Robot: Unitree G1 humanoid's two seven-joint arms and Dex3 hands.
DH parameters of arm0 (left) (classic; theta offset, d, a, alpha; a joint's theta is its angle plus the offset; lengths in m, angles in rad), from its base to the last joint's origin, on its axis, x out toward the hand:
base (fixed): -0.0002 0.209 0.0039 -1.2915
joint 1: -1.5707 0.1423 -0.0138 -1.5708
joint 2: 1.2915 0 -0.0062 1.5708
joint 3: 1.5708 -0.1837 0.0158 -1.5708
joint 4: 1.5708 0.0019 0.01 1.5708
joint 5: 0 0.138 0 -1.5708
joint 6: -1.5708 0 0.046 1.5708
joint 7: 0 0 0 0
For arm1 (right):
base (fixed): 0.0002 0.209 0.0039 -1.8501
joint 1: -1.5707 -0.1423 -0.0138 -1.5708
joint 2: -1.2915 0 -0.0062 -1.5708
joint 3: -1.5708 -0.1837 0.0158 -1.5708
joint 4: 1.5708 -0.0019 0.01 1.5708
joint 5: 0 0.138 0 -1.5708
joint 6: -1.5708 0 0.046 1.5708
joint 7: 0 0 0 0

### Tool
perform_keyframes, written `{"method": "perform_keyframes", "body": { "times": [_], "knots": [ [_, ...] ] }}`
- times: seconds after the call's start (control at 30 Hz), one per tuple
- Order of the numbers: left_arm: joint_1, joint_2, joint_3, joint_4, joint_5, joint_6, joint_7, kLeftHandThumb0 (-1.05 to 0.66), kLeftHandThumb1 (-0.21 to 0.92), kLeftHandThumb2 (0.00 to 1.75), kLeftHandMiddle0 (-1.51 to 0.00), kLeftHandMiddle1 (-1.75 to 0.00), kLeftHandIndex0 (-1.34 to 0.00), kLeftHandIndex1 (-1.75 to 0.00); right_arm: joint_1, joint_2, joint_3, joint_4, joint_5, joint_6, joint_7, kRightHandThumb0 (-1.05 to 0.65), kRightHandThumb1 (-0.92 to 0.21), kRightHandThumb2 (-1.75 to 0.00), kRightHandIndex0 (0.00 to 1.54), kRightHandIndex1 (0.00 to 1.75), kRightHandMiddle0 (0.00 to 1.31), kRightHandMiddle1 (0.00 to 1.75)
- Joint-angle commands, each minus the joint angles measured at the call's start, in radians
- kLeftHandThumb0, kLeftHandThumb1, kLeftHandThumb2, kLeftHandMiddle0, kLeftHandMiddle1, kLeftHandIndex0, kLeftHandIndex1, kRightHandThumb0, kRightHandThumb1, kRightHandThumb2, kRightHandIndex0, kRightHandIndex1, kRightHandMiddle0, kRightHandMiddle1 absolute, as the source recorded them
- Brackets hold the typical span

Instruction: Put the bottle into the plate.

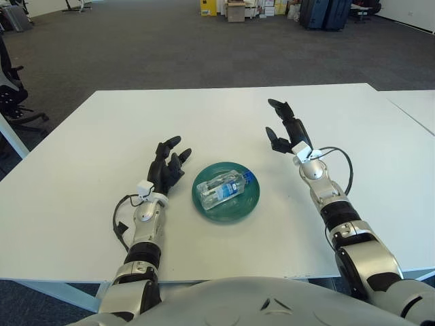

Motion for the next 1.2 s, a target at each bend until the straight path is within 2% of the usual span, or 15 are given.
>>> {"method": "perform_keyframes", "body": {
  "times": [0.0,0.3,0.63,1.17],
  "knots": [
    [-0.002,-0.002,0.004,0.028,-0.018,-0.001,-0.014,-0.77,0.92,0.89,-0.69,-0.22,-0.13,-0.97,-0.001,0.017,-0.048,0.035,0.069,0.011,0.018,-0.72,-0.92,-0.86,0.35,0.05,0.0,0.73],
    [-0.01,0.0,0.005,0.041,-0.024,-0.005,-0.023,-0.77,0.92,0.89,-0.68,-0.23,-0.13,-0.97,-0.007,0.068,-0.122,0.149,0.165,-0.012,0.036,-0.64,-0.92,-0.87,0.45,0.06,0.01,0.83],
    [-0.012,0.01,0.003,0.042,-0.014,-0.006,-0.018,-0.78,0.92,0.9,-0.65,-0.22,-0.12,-0.95,-0.002,0.103,-0.176,0.246,0.208,-0.03,0.039,-0.66,-0.92,-0.86,0.54,0.09,0.05,0.87],
    [-0.006,0.016,0.001,0.025,-0.009,-0.006,-0.016,-0.79,0.92,0.89,-0.64,-0.22,-0.12,-0.94,0.013,0.122,-0.193,0.37,0.182,-0.067,-0.014,-0.68,-0.92,-0.89,0.63,0.12,0.11,0.89]
  ]
}}
